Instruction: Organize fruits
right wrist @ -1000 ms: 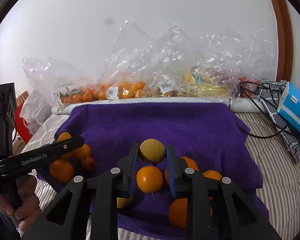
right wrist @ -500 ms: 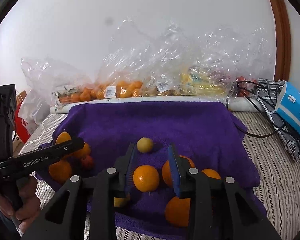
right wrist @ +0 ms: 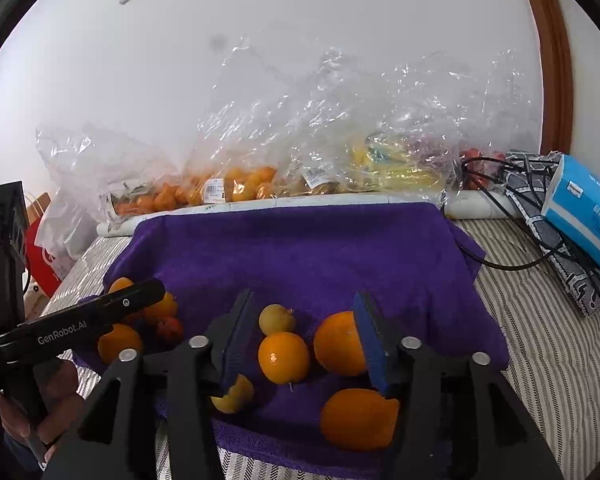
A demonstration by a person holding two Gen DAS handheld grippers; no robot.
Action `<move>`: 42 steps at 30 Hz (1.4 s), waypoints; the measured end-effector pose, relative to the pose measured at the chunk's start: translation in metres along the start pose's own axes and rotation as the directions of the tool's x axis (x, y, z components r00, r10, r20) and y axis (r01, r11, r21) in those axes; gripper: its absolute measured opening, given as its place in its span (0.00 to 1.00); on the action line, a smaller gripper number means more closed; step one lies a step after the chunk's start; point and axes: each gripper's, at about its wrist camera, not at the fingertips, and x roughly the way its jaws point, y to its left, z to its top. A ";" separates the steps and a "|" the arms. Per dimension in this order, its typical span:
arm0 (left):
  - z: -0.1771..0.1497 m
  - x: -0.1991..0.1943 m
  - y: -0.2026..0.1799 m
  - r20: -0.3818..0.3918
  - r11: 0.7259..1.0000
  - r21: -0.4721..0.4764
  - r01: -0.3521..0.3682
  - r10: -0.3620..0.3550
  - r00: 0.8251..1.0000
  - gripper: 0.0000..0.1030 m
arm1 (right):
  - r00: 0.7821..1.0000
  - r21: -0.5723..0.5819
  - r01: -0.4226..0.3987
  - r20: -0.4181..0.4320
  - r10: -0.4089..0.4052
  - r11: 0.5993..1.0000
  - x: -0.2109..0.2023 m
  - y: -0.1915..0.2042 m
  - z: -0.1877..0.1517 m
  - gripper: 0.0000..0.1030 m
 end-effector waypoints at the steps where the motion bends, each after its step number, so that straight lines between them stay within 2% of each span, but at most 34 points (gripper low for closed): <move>1: 0.000 -0.001 -0.001 0.005 1.000 0.007 -0.007 0.007 1.000 0.59 | 1.000 -0.001 0.003 0.002 -0.003 1.000 -0.001 0.000 0.000 0.55; 6: 0.004 -0.011 -0.006 0.056 0.997 0.032 -0.065 0.064 0.996 0.67 | 1.000 0.015 0.002 0.012 -0.002 1.000 -0.004 -0.003 0.001 0.65; 9: 0.011 -0.024 -0.013 0.095 0.995 0.057 -0.083 0.078 0.992 0.80 | 1.000 0.026 -0.006 0.013 0.006 1.000 -0.007 -0.006 0.004 0.75; 12: 0.017 -0.039 -0.023 0.139 0.987 0.074 -0.140 0.129 0.982 0.85 | 1.000 0.068 -0.021 0.023 0.019 0.997 -0.018 -0.010 0.011 0.80; 16: 0.021 -0.057 -0.033 0.111 0.986 0.084 -0.143 0.134 0.985 0.85 | 1.000 0.073 0.000 -0.014 0.001 0.997 -0.040 -0.003 0.025 0.82; 20: 0.017 -0.088 -0.039 0.105 0.984 0.074 -0.161 0.152 0.983 0.85 | 0.999 0.030 0.047 0.017 -0.048 0.998 -0.080 0.011 0.029 0.82; 23: 0.008 -0.112 -0.045 0.079 0.985 0.094 -0.143 0.136 0.988 0.85 | 0.997 0.008 0.079 0.011 -0.079 0.997 -0.108 0.021 0.028 0.82; 25: 0.002 -0.132 -0.049 0.101 0.983 0.096 -0.156 0.146 0.984 0.86 | 0.992 -0.004 0.121 -0.032 -0.121 0.993 -0.122 0.027 0.025 0.82; 28: -0.009 -0.162 -0.058 0.137 0.978 0.105 -0.178 0.163 0.977 0.90 | 0.993 0.006 0.116 -0.037 -0.115 0.993 -0.150 0.030 0.016 0.82; 31: -0.019 -0.188 -0.067 0.150 0.980 0.106 -0.169 0.152 0.977 0.92 | 0.993 0.013 0.119 -0.025 -0.119 0.993 -0.176 0.031 0.008 0.82; 35: -0.033 -0.210 -0.074 0.161 0.980 0.103 -0.169 0.151 0.975 0.93 | 0.992 0.011 0.126 -0.014 -0.126 0.992 -0.207 0.032 -0.004 0.91; 42: -0.059 -0.251 -0.096 0.169 0.978 0.124 -0.167 0.145 0.975 0.95 | 0.987 -0.020 0.156 0.033 -0.156 0.987 -0.256 0.040 -0.022 0.94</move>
